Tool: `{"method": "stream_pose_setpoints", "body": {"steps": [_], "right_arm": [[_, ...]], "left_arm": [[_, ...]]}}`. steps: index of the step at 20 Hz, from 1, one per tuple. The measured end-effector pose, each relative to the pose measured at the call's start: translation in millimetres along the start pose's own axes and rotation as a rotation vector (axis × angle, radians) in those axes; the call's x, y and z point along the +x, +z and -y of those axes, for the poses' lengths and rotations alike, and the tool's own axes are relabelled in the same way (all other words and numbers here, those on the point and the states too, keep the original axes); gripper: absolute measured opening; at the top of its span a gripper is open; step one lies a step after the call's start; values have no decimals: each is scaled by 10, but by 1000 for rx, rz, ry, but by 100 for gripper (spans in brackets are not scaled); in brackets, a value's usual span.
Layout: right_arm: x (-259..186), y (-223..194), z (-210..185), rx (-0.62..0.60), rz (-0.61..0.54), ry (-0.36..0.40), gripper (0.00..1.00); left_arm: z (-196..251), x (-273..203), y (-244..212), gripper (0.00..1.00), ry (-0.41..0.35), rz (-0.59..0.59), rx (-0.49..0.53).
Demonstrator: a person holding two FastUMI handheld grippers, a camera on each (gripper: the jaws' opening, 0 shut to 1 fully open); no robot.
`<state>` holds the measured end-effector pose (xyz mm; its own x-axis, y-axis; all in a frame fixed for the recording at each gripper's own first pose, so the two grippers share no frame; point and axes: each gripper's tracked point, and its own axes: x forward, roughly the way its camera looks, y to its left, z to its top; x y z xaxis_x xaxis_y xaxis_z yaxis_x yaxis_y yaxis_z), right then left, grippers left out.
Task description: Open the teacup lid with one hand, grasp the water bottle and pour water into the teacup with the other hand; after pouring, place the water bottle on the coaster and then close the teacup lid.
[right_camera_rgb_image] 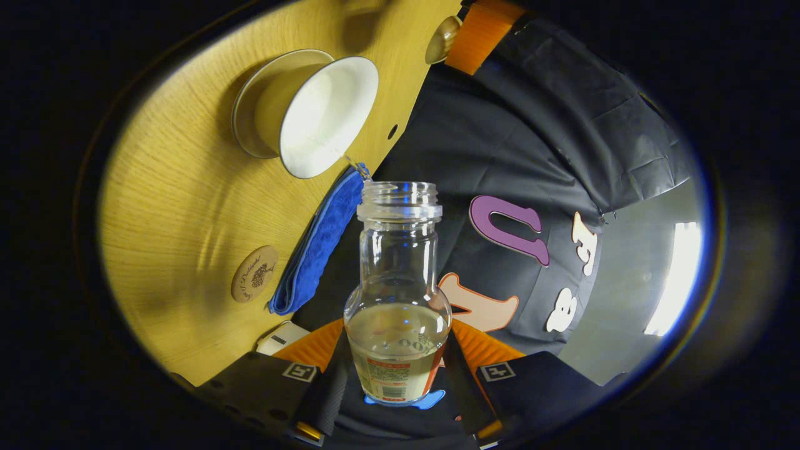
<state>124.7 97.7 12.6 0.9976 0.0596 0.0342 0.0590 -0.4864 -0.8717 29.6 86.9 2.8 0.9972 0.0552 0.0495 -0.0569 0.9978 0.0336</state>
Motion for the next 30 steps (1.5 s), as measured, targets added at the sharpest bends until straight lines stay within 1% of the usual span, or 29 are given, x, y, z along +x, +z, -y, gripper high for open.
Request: {"method": "stream_pose_setpoints", "body": {"steps": [1, 4, 6, 7, 8, 9, 10, 12, 14, 15, 16, 17, 20, 23, 24, 25, 26, 27, 28, 29, 30], "right_arm": [[0, 21, -3, -6, 3, -2, 77], [15, 59, -128, 11, 8, 20, 80], [18, 84, -186, 38, 10, 32, 80], [8, 90, -230, 77, 7, 47, 80], [11, 80, -315, 144, 3, 77, 79], [-16, 75, -502, 310, -12, 157, 79], [-57, 102, -565, 378, -19, 187, 79], [-91, 146, -620, 466, -25, 222, 79], [-140, 129, -756, 567, -36, 265, 80], [-152, 106, -805, 626, -43, 277, 82], [-166, 113, -804, 723, -51, 287, 79], [-188, 115, -768, 831, -57, 285, 77], [-135, 22, -609, 1087, -82, 265, 77], [-63, -188, -531, 1294, -115, 227, 77], [-36, -263, -504, 1353, -124, 207, 80], [-18, -367, -469, 1415, -137, 185, 77], [29, -451, -445, 1487, -146, 165, 77], [89, -513, -479, 1566, -157, 157, 80], [133, -585, -514, 1647, -175, 149, 77], [172, -652, -569, 1724, -194, 145, 82], [220, -712, -614, 1798, -211, 142, 80]], "left_arm": [[1, -4, -1, 27, 0, 1, 0], [-3, -11, 3, 27, 0, 1, 0], [-5, -14, 8, 27, 0, 0, 1], [-2, -12, -6, 27, 0, 0, 1], [-2, -5, 2, 27, 2, 0, 1], [-8, -11, 0, 27, 3, 0, 1], [-9, -11, 7, 27, 3, -1, 1], [-5, 5, 1, 27, 4, 0, 1], [-6, -1, 0, 27, 4, 0, 1], [-6, 0, -3, 27, 4, -1, 1], [-3, -9, 2, 27, 4, -1, 1], [-5, 1, 5, 27, 4, -1, 1], [-3, 0, -2, 28, 4, 0, 1], [-3, 1, 5, 27, 4, 0, 1], [-7, 1, -4, 27, 4, 0, 1], [-7, -2, -4, 27, 4, 0, 1], [-8, -4, -1, 27, 4, 0, 1], [-4, 1, 0, 27, 4, -1, 1], [-6, 3, -3, 27, 4, -1, 1], [-9, 1, 3, 27, 3, 1, 0], [-6, -2, -6, 28, 3, 0, 1]]}}
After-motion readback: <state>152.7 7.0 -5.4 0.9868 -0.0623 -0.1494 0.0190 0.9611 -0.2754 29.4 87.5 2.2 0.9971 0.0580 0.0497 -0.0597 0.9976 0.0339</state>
